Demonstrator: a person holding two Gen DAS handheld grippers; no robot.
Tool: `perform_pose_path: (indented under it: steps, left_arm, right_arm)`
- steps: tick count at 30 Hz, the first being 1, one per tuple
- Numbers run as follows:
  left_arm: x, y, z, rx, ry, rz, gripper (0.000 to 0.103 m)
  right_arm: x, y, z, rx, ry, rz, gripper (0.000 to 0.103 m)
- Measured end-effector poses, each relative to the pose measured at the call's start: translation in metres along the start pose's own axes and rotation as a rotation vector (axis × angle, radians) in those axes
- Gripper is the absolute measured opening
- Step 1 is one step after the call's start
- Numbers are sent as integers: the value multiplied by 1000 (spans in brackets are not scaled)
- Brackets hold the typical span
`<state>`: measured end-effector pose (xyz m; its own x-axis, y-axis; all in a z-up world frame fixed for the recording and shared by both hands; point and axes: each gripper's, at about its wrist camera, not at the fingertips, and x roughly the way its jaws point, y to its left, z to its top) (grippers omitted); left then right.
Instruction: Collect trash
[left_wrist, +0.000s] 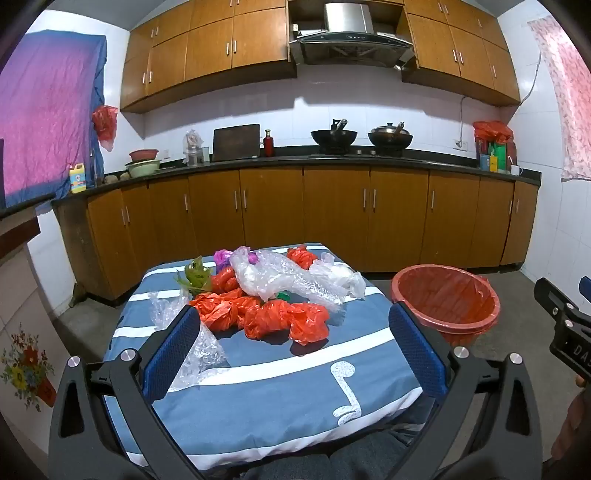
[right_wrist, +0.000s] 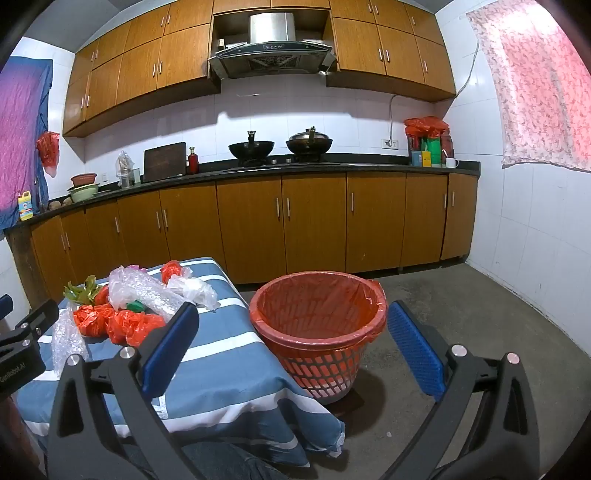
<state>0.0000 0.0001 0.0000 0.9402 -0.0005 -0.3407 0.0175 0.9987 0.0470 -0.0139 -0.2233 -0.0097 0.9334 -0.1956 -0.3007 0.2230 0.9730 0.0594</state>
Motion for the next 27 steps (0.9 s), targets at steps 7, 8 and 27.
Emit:
perform_pose_path:
  steps: [7, 8, 27]
  left_arm:
    - [0, -2, 1, 3, 3, 1, 101]
    - [0, 0, 0, 0, 1, -1, 101]
    - [0, 0, 0, -2, 3, -1, 101]
  right_arm:
    - [0, 0, 1, 1, 1, 0, 99]
    - [0, 0, 1, 1, 1, -1, 99]
    - [0, 0, 1, 0, 2, 0, 99]
